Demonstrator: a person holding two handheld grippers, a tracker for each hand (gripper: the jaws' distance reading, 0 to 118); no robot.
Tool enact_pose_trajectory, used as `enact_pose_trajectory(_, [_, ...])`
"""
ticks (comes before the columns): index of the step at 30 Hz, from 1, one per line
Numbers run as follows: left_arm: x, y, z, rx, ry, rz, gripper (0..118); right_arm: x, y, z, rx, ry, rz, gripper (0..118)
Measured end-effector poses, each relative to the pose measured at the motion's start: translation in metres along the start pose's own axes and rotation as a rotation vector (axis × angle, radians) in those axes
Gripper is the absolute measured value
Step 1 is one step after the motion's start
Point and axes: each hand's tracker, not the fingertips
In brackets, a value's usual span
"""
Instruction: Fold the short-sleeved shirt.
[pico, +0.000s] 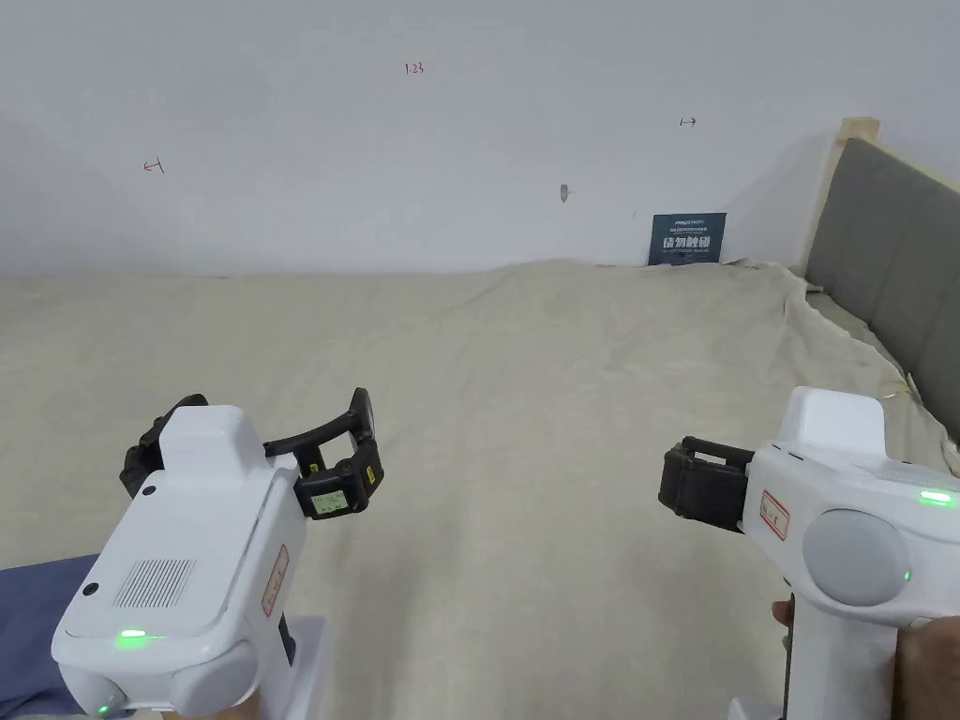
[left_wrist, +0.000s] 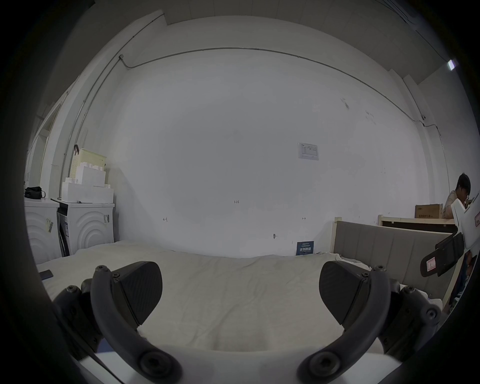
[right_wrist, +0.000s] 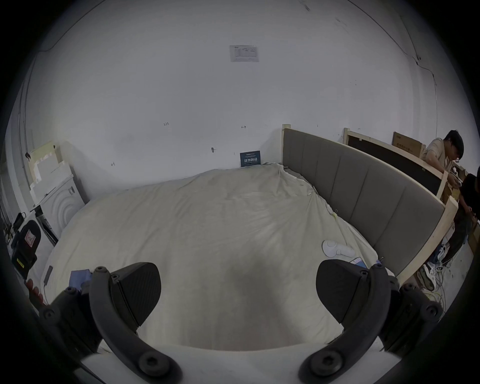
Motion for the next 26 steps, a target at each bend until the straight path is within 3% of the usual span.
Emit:
enact_pose_trajectory(8, [0.0, 0.0, -0.001, 0.0, 0.0, -0.01, 118, 0.004, 0.002, -0.005, 0.013, 0.006, -0.028, 117])
enact_pose_trajectory(17, [0.002, -0.003, -0.001, 0.0, 0.001, -0.009, 118, 0.002, 0.0, -0.007, 0.073, -0.053, 0.049, 117])
enact_pose_trajectory(26, [0.005, -0.005, -0.002, 0.003, 0.012, -0.035, 118, 0.003, -0.017, 0.007, 0.385, 0.02, 0.08, 117])
